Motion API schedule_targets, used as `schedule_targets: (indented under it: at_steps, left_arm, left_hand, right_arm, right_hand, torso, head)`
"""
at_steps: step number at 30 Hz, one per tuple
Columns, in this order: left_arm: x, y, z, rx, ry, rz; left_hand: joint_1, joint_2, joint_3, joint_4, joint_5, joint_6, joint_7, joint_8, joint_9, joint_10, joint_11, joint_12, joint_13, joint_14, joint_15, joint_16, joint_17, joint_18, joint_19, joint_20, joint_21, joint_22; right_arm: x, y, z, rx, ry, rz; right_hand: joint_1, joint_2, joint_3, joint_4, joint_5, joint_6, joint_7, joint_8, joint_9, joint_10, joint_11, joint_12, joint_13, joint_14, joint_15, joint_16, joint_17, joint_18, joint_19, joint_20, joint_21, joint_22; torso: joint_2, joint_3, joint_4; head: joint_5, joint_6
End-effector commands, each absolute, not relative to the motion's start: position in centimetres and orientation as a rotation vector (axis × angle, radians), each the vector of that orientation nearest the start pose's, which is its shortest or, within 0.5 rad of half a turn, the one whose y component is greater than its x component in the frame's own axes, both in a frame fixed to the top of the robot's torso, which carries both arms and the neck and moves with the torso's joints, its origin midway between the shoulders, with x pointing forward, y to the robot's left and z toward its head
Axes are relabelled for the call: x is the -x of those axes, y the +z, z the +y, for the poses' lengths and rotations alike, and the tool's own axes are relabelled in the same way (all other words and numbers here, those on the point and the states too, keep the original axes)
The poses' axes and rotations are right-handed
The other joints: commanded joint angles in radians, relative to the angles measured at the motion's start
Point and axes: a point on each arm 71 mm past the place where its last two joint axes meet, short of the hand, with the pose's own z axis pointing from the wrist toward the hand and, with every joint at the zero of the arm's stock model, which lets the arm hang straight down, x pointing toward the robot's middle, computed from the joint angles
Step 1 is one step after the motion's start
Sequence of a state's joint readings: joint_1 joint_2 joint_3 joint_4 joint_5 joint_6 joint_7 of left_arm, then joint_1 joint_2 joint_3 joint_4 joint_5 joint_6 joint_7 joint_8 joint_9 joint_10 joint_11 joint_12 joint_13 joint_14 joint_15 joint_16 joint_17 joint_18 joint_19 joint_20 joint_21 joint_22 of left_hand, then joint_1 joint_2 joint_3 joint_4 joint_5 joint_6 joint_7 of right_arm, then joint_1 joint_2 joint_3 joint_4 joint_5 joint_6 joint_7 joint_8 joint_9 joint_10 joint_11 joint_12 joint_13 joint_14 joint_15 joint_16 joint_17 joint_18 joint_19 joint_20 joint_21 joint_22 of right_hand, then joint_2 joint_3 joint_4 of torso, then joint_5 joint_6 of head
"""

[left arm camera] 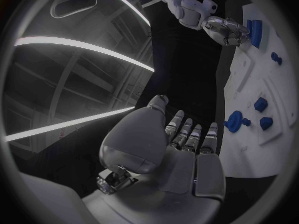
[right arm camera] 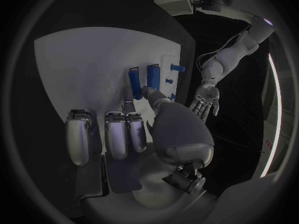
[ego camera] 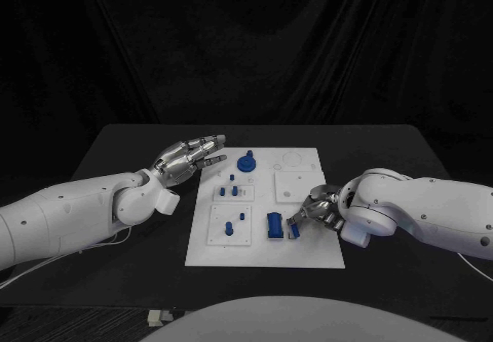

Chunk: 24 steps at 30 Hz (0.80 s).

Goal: Assemble the parts on the task board

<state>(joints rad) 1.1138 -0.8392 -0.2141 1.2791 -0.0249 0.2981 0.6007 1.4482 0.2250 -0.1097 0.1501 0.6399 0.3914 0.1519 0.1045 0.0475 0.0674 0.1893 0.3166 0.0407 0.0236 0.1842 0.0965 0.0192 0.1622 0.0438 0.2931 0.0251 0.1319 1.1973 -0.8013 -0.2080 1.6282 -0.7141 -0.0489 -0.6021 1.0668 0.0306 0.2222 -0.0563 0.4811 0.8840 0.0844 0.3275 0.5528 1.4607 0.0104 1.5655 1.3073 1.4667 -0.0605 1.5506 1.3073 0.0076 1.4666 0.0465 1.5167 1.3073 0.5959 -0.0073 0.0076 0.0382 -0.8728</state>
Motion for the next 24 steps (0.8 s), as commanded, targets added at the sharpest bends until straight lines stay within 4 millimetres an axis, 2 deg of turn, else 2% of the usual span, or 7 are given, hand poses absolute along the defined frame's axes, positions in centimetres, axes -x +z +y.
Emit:
schedule_targets:
  at_steps: [1, 12, 14, 19, 24]
  left_arm:
    - [-46.57, -27.41, 25.72, 1.062, -1.929, 1.609]
    - [-46.56, -27.45, 25.72, 1.064, -1.929, 1.615]
    - [-46.56, -27.47, 25.71, 1.064, -1.929, 1.617]
    - [-46.56, -27.51, 25.71, 1.066, -1.927, 1.622]
    - [-46.56, -27.55, 25.75, 1.068, -1.925, 1.626]
  left_hand:
    - [0.009, -0.004, 0.005, 0.002, 0.005, -0.009, 0.043, 0.004, 0.0, 0.001, 0.004, 0.003, 0.0, -0.001, 0.006, 0.004, 0.001, -0.004, 0.006, 0.001, 0.003, -0.001]
    - [0.009, -0.004, 0.006, 0.001, 0.005, -0.009, 0.043, 0.004, 0.0, 0.001, 0.004, 0.002, 0.0, -0.001, 0.006, 0.004, 0.001, -0.005, 0.006, 0.001, 0.003, -0.001]
    - [0.009, -0.004, 0.007, 0.001, 0.005, -0.008, 0.043, 0.004, 0.0, 0.0, 0.004, 0.002, 0.0, -0.001, 0.006, 0.004, 0.001, -0.005, 0.006, 0.001, 0.002, -0.002]
    - [0.009, -0.004, 0.007, 0.001, 0.005, -0.008, 0.043, 0.004, 0.0, 0.0, 0.004, 0.002, 0.0, -0.001, 0.006, 0.004, 0.001, -0.005, 0.006, 0.001, 0.002, -0.002]
    - [0.009, -0.004, 0.008, 0.0, 0.006, -0.009, 0.044, 0.004, 0.0, 0.0, 0.004, 0.002, 0.0, -0.001, 0.007, 0.004, 0.001, -0.005, 0.006, 0.001, 0.002, -0.002]
  right_arm:
    - [-41.38, -28.24, -17.58, -0.516, 0.501, 2.567]
    - [-41.29, -28.4, -17.52, -0.499, 0.493, 2.576]
    - [-41.3, -28.4, -17.54, -0.495, 0.49, 2.575]
    - [-41.31, -28.41, -17.64, -0.492, 0.484, 2.572]
    - [-41.33, -28.41, -17.73, -0.495, 0.482, 2.569]
  right_hand:
    - [-0.011, -0.005, -0.002, 0.011, -0.017, -0.006, 0.001, 0.008, -0.002, 0.11, -0.001, 0.005, 0.264, 0.095, 0.004, 0.002, 0.221, 0.01, 0.074, 0.007, -0.006, 0.24]
    - [-0.028, -0.007, -0.02, 0.04, -0.096, -0.007, 0.001, 0.016, -0.013, 0.11, -0.001, 0.005, 0.264, 0.095, 0.005, 0.002, 0.222, 0.01, 0.074, 0.007, -0.006, 0.24]
    - [-0.041, -0.008, -0.031, 0.057, -0.123, -0.006, 0.001, 0.019, -0.017, 0.11, 0.0, 0.005, 0.264, 0.095, 0.005, 0.002, 0.221, 0.009, 0.074, 0.008, -0.005, 0.241]
    - [-0.073, -0.007, -0.051, 0.093, -0.156, -0.005, 0.002, 0.023, -0.024, 0.11, 0.001, 0.005, 0.264, 0.095, 0.006, 0.003, 0.222, 0.009, 0.074, 0.008, -0.005, 0.241]
    - [-0.101, 0.003, -0.064, 0.13, -0.161, 0.007, -0.002, 0.032, -0.03, 0.11, -0.002, 0.005, 0.264, 0.096, 0.005, 0.003, 0.223, 0.01, 0.074, 0.008, -0.006, 0.241]
  torso:
    - [0.0, -0.0001, -0.0002]
    - [0.0, 0.0, 0.0001]
    - [0.0, 0.0, 0.0002]
    - [0.0, -0.0002, 0.0001]
    - [0.0, -0.0001, -0.0001]
  head:
    - [0.002, 0.0]
    - [0.001, 0.0]
    - [0.002, 0.0]
    - [0.002, 0.0]
    - [0.003, 0.0]
